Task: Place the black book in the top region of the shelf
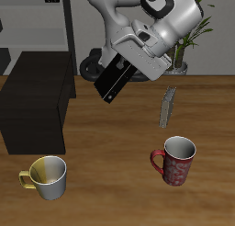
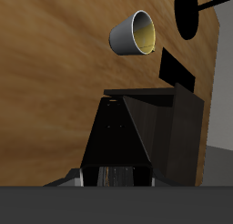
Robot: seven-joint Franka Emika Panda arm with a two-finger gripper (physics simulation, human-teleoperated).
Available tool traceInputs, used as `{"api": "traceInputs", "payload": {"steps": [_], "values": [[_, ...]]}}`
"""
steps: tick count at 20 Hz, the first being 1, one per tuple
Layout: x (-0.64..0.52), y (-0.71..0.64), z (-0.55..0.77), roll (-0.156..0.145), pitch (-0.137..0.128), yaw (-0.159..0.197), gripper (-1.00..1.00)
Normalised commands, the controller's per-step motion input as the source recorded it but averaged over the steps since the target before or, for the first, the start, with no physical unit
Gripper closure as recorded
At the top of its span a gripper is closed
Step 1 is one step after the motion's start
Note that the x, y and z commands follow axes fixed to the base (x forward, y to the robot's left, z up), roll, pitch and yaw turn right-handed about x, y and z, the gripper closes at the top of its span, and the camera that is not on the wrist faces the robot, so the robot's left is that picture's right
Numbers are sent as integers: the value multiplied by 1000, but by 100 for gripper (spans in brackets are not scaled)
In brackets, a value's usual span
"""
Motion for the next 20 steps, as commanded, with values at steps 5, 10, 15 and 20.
{"api": "traceInputs", "payload": {"steps": [5, 10, 15, 20], "values": [[115, -60, 81, -73, -14, -23, 100], [57, 36, -2, -31, 6, -17, 100], [105, 52, -15, -35, 8, -16, 100], [88, 4, -74, -45, 12, -4, 100]]}}
